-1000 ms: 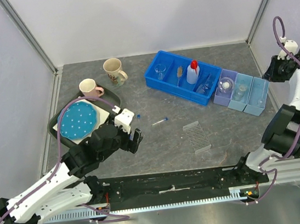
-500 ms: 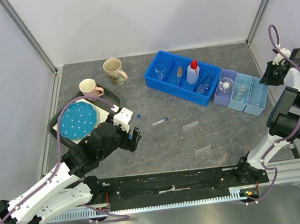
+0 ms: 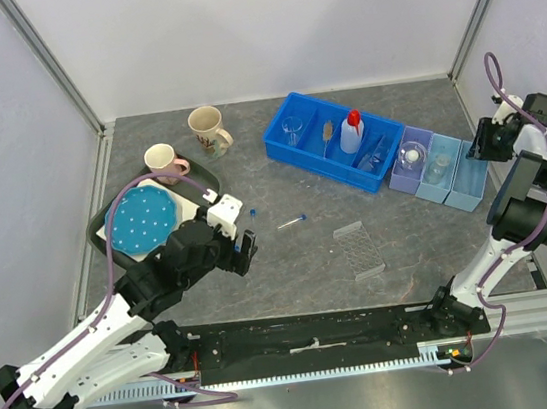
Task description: Organize the chemistry lab equipment
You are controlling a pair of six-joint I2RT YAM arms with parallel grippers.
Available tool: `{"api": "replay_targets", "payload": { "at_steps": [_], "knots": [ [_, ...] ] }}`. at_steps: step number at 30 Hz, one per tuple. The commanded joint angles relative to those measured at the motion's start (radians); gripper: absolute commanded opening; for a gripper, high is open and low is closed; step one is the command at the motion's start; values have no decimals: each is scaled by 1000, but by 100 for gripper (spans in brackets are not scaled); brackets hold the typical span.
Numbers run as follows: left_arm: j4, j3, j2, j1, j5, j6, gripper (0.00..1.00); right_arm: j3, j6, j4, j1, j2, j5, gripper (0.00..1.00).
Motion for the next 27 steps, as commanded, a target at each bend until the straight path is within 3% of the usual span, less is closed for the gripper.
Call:
{"api": "replay_targets", "payload": {
  "at_steps": [1,9,16,19,20,23,27],
  "knots": [
    [56,-11,-20,20,27,32,86,50,-2,8,0,-50,-19,46],
    [79,-22,-9,84,79,17,88,87,-74,-116,5,-287,-191,65],
    [95,-2,55,222,220,-34,89,-128,-76,-87,143,-565,-421,79],
    [86,25,109,245,301,-130,89,-266,-28,11,258,-693,-482,96],
    [74,28,123,245,324,-193,89,-328,-16,58,301,-723,-534,98],
    [54,24,163,245,317,-334,88,-457,37,165,327,-812,-652,98],
    [42,-14,175,245,273,-480,85,-548,38,180,329,-822,-761,98]
  ]
}}
